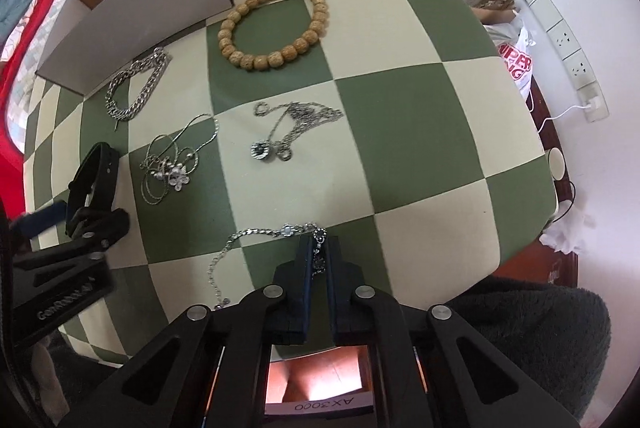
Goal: Organize jewelry
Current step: 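Close the left gripper on the black watch while the right gripper closes on the charm bracelet, then carry the watch into the white box with the left tool while the right drops the bracelet there, then lift both open grippers up and away from the box, then grasp the silver pendant necklace with the right gripper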
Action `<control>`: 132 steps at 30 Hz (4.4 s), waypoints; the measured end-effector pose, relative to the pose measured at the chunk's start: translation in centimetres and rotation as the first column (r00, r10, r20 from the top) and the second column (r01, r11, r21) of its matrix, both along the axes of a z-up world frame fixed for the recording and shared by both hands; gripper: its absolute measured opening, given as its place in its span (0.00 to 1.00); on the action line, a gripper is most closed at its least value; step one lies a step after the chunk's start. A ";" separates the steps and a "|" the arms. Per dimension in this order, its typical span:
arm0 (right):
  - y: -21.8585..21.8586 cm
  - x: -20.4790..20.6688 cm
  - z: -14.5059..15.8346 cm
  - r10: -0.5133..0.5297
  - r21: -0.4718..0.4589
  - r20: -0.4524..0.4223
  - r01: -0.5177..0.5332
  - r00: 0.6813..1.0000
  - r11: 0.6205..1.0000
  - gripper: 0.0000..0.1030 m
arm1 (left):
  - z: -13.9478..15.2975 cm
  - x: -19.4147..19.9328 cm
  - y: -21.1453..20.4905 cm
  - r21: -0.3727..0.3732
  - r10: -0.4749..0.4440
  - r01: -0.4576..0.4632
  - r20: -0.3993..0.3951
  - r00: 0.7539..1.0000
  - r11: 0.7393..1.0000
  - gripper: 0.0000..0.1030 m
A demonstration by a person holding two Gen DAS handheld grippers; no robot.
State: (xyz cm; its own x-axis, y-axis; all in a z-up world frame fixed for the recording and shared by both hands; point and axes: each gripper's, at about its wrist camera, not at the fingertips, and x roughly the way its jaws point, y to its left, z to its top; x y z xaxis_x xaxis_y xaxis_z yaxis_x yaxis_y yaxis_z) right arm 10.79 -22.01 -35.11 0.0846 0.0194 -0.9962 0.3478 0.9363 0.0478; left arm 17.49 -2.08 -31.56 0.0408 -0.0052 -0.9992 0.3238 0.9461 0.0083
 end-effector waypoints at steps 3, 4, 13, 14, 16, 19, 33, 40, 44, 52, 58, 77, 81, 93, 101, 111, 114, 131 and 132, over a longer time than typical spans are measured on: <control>-0.3 0.3 0.0 0.005 0.019 -0.021 -0.004 1.000 1.000 0.07 | -0.1 -0.1 1.3 -0.002 0.033 -0.033 0.001 0.999 0.999 0.42; -0.7 0.5 -0.1 -0.001 0.033 -0.022 0.002 1.000 0.999 0.07 | -0.1 -0.1 1.6 -0.005 0.041 -0.041 0.000 0.999 0.999 0.42; 0.6 1.1 0.1 0.031 0.047 -0.024 -0.030 0.999 0.998 0.03 | -0.3 0.5 5.4 -0.062 0.140 -0.141 -0.022 0.990 0.988 0.41; 0.8 1.0 0.2 0.030 0.052 -0.019 -0.029 0.999 0.998 0.02 | -0.1 0.6 5.8 -0.069 0.154 -0.155 -0.020 0.988 0.985 0.41; 0.6 0.9 0.2 0.010 0.093 -0.012 -0.009 1.000 0.996 0.02 | 0.6 0.6 6.0 -0.073 0.166 -0.166 -0.007 0.986 0.983 0.41; 0.5 0.5 1.0 -0.013 0.141 0.020 0.010 1.000 0.990 0.02 | 2.0 0.7 6.4 -0.067 0.172 -0.170 0.027 0.985 0.983 0.41; 1.0 3.1 13.9 0.054 0.154 0.274 -0.099 0.960 0.983 0.01 | 12.8 1.5 6.3 -0.259 0.318 -0.293 0.060 0.946 0.920 0.41; 1.8 8.1 19.8 0.156 0.078 0.390 -0.201 0.908 0.977 0.01 | 16.0 6.4 5.1 -0.377 0.395 -0.351 0.042 0.918 0.857 0.41; 2.2 12.1 21.8 0.199 0.047 0.416 -0.240 0.887 0.970 0.01 | 14.8 9.5 5.1 -0.422 0.445 -0.413 -0.023 0.895 0.807 0.41; 3.1 19.6 19.0 0.262 0.017 0.365 -0.287 0.894 0.958 0.01 | 9.1 15.3 4.5 -0.456 0.472 -0.520 -0.224 0.853 0.723 0.41; 2.1 23.4 12.0 0.224 0.098 0.255 -0.256 0.940 0.962 0.01 | 5.6 18.5 3.8 -0.441 0.469 -0.574 -0.330 0.819 0.691 0.42; 1.5 24.1 7.0 0.248 0.180 0.110 -0.265 0.962 0.947 0.67 | 10.8 18.2 1.9 -0.157 0.429 -0.405 0.189 0.883 0.901 1.00; 2.3 23.0 8.0 0.282 0.068 0.094 -0.288 0.955 0.955 0.83 | 11.7 16.8 3.4 -0.082 0.401 -0.395 0.303 0.864 0.915 1.00; 3.3 17.8 10.3 0.311 -0.145 0.172 -0.288 0.935 0.946 0.99 | 12.5 10.8 5.1 -0.062 0.353 -0.363 0.430 0.831 0.930 1.00; 3.0 13.9 13.3 0.281 -0.187 0.262 -0.237 0.923 0.953 0.99 | 14.2 6.4 5.7 -0.073 0.346 -0.356 0.479 0.807 0.931 1.00; 3.8 9.1 19.0 0.286 -0.232 0.381 -0.209 0.879 0.950 0.99 | 18.5 2.5 6.1 -0.120 0.354 -0.342 0.504 0.788 0.932 1.00; 3.8 7.6 20.6 0.280 -0.238 0.419 -0.193 0.864 0.952 0.99 | 19.7 1.6 6.0 -0.120 0.348 -0.336 0.517 0.782 0.934 1.00; -3.0 3.7 4.6 -0.010 0.015 0.135 0.008 0.991 1.000 0.72 | 4.5 1.7 4.0 0.252 0.219 -0.306 0.323 0.921 0.918 1.00; -3.4 3.6 4.0 -0.025 0.028 0.128 0.021 0.992 0.999 0.72 | 3.9 1.8 3.8 0.260 0.215 -0.302 0.315 0.924 0.917 1.00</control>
State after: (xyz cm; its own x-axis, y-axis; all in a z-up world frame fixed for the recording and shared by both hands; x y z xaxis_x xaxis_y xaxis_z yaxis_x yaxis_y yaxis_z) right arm 14.41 -25.44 -31.10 0.2120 0.0420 -0.9764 0.3586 0.9261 0.1177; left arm 19.33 1.72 -27.62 0.2716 0.3394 -0.9006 0.0116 0.9345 0.3557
